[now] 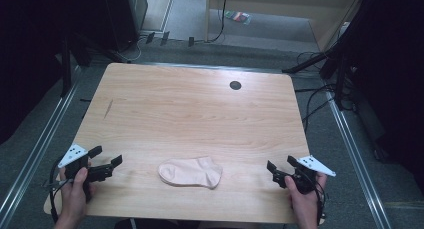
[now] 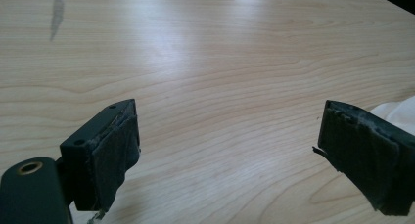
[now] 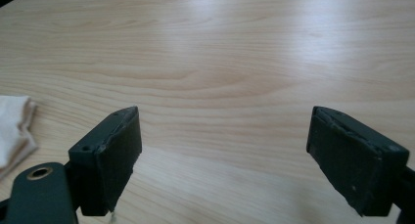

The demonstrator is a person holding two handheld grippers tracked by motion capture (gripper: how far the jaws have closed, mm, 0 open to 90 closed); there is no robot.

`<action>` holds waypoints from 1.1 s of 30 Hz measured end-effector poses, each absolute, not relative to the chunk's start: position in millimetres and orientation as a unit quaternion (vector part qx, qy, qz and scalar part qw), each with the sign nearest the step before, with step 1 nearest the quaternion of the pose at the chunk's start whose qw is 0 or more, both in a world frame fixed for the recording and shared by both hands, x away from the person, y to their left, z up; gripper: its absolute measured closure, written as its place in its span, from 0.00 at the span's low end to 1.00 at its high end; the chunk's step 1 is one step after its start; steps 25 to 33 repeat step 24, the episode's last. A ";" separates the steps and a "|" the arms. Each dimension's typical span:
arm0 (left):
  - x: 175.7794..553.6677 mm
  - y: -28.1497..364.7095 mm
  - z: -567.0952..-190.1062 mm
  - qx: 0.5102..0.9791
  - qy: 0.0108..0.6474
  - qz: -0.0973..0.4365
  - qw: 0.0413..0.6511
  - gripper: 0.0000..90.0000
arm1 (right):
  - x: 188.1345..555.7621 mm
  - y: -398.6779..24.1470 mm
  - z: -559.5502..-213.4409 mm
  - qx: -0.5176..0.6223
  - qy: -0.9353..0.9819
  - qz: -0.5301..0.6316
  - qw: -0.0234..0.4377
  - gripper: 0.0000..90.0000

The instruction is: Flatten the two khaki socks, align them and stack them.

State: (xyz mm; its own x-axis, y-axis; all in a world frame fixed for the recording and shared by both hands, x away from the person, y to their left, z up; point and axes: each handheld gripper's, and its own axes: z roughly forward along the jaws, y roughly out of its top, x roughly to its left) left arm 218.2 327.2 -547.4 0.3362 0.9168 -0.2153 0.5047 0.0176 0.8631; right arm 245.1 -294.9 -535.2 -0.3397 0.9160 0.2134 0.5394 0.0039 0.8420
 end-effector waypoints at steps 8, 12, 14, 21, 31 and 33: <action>211.4 345.3 -547.5 0.659 0.546 0.235 0.461 0.09 | 233.8 -326.3 -541.1 0.552 0.666 0.451 0.219 0.15; 207.3 355.3 -548.2 0.661 0.550 0.246 0.448 0.09 | 229.8 -336.7 -544.4 0.561 0.661 0.447 0.220 0.15; 206.4 359.1 -549.1 0.657 0.553 0.246 0.450 0.09 | 228.9 -339.5 -546.1 0.564 0.661 0.444 0.220 0.15; 211.4 354.6 -551.9 0.666 0.546 0.238 0.448 0.09 | 230.3 -341.4 -547.9 0.563 0.656 0.453 0.215 0.15; 214.1 354.0 -552.1 0.670 0.546 0.233 0.446 0.09 | 231.2 -342.0 -548.3 0.570 0.649 0.459 0.208 0.15; 214.1 354.0 -552.1 0.670 0.546 0.233 0.446 0.09 | 231.2 -342.0 -548.3 0.570 0.649 0.459 0.208 0.15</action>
